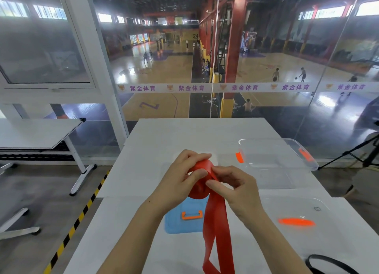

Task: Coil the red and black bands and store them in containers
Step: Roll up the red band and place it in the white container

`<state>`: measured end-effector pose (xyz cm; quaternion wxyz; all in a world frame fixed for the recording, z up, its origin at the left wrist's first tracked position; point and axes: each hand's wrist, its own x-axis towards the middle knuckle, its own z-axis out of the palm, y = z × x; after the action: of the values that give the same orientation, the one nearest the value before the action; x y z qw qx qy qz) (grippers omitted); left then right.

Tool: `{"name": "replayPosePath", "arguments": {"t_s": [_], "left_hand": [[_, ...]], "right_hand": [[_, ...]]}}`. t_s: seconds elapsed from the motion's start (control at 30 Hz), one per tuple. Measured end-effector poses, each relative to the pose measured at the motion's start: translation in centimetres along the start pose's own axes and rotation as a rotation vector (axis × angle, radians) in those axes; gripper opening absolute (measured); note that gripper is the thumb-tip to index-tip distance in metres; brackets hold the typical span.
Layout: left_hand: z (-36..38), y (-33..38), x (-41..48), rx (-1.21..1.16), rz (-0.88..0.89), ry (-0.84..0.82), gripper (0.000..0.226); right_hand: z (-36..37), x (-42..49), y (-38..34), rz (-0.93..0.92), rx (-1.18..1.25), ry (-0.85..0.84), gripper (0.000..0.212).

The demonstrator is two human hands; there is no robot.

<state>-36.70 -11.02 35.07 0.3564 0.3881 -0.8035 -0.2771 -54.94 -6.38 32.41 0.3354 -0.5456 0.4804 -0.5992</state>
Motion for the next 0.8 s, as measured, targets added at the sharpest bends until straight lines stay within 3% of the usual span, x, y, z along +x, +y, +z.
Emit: {"name": "replayPosePath", "arguments": {"t_s": [0.13,0.33,0.43,0.53,0.8], "left_hand": [[1.1,0.4,-0.6,-0.209,0.005,0.183,0.034],[2.9,1.3,-0.6,-0.603,-0.228,0.481,0.030],[3.3,0.9,-0.6,-0.740,-0.317,0.509,0.031],[3.4,0.3,-0.8,-0.776,-0.357,0.522,0.029],[3.5,0.4,-1.0,-0.921,-0.341,0.556,0.037]], "right_hand": [[-0.1,-0.7,0.7,-0.004,0.094,0.033,0.042],[0.8,-1.8,2.5,0.035,0.163,0.139,0.039],[0.6,-1.4,2.2,0.069,0.130,0.153,0.031],[0.4,-0.8,1.7,0.072,0.089,0.106,0.036],[1.2,-1.2,1.6,0.053,0.031,0.032,0.038]]}}
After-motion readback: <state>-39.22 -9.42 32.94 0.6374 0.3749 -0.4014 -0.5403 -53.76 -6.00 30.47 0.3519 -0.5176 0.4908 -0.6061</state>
